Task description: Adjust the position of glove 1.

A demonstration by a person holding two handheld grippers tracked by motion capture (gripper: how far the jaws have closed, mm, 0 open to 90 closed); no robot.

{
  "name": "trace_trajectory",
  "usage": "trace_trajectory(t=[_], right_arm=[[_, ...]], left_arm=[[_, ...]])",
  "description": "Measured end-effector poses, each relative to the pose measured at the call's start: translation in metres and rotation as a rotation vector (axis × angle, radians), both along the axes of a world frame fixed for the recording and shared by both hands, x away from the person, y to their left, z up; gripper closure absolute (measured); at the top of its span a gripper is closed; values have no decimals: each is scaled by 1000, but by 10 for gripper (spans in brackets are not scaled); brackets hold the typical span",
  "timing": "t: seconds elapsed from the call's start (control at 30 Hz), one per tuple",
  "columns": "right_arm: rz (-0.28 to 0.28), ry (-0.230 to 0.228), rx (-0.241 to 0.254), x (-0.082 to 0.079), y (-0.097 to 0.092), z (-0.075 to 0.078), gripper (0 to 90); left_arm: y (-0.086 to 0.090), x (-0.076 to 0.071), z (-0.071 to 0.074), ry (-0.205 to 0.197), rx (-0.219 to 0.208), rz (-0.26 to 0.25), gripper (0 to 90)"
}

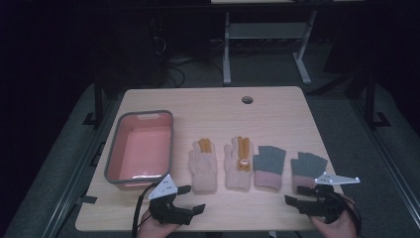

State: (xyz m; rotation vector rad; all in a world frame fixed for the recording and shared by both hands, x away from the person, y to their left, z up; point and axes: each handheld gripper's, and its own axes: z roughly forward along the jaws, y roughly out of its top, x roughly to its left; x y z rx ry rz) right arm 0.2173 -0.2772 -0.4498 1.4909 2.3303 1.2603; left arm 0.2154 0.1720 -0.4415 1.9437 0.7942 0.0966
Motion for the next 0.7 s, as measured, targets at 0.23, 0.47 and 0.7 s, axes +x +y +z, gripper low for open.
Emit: trace_trajectory(t=[0.23, 0.47, 0.7], right_arm=[[15, -3, -4, 1, 3, 3, 292], [61, 14, -51, 9, 16, 7, 289], [118, 24, -63, 20, 31, 14, 283]], left_arm=[[2, -1, -1, 8, -6, 10, 182], [5, -1, 1, -3, 1, 12, 181], [3, 1, 1, -11, 12, 11, 179]])
